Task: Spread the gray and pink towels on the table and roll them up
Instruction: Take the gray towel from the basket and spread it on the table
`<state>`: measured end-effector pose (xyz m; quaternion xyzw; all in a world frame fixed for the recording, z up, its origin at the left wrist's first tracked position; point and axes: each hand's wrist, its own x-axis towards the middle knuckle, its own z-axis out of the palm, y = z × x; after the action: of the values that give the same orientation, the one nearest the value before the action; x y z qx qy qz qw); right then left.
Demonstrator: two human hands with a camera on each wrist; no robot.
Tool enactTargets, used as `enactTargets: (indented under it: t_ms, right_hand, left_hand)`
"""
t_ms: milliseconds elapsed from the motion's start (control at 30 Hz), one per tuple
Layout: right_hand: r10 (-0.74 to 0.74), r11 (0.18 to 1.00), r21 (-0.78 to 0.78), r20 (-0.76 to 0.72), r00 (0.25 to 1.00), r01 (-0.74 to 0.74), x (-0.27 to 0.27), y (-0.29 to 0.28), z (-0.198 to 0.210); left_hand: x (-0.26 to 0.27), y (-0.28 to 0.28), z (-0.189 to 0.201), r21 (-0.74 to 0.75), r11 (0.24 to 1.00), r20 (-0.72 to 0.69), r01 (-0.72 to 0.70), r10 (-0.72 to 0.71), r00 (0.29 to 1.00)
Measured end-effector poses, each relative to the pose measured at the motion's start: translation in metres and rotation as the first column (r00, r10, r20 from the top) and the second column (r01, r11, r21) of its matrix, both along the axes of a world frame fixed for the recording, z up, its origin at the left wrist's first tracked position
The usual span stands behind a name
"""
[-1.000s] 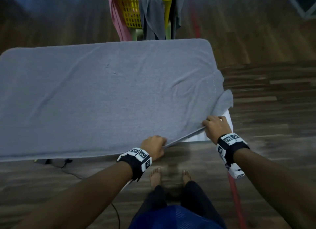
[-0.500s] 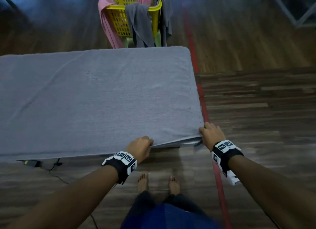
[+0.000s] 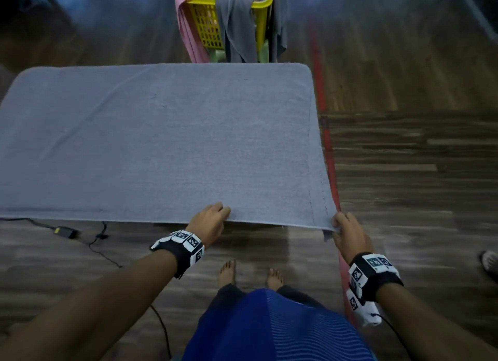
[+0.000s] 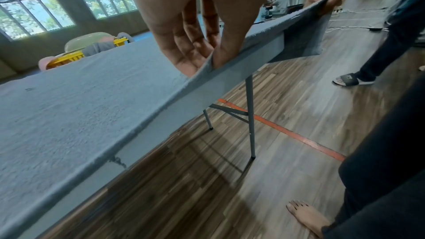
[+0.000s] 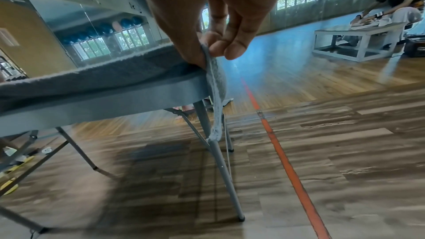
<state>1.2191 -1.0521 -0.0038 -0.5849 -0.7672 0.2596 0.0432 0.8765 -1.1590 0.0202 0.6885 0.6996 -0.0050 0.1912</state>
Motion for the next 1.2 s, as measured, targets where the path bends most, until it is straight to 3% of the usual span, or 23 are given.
enactTargets:
  t_ms: [200,333,433,600,700,867,1033,1200]
  right_hand:
    - [0.032,0.999,0.011,0.006,0.999,-0.032,0.005,0.005,-0.011]
    - [0.131,0.967,-0.227,0.058,0.99,-0.115,0.005,0.01,-0.017]
    - [0.134,0.953,-0.284,0.071,0.988,-0.109,-0.009,0.024,-0.001]
    - [0.219,0.965,-0.149,0.011,0.976,-0.215,-0.096,0.106,0.033]
    - [0.342,0.933,-0.138,0.057,0.938,-0.332,-0.165,0.165,0.031]
    - [0.393,0.915,-0.162,0.158,0.906,-0.368,-0.268,0.25,0.02]
    - [0.446,0.895,-0.159,0.261,0.856,-0.417,-0.325,0.292,-0.001]
    - [0.512,0.853,-0.28,0.288,0.809,-0.44,-0.349,0.3,-0.017]
  left_hand:
    - [0.005,-0.001,-0.004,-0.098,0.994,-0.038,-0.039,0.036,0.999]
    - [0.003,0.004,-0.007,-0.241,0.97,-0.028,-0.029,0.022,0.999]
    - [-0.003,0.017,-0.003,-0.248,0.966,0.006,-0.073,0.077,0.997]
    - [-0.033,0.073,0.004,-0.087,0.964,0.079,-0.252,0.259,0.963]
    - [-0.055,0.097,-0.005,-0.058,0.963,0.096,-0.265,0.269,0.958]
    - [-0.088,0.128,-0.021,-0.063,0.956,0.035,-0.285,0.287,0.957]
    - [-0.116,0.152,-0.022,-0.224,0.935,-0.067,-0.277,0.269,0.961]
    - [-0.117,0.163,-0.034,-0.412,0.878,-0.095,-0.243,0.224,0.97]
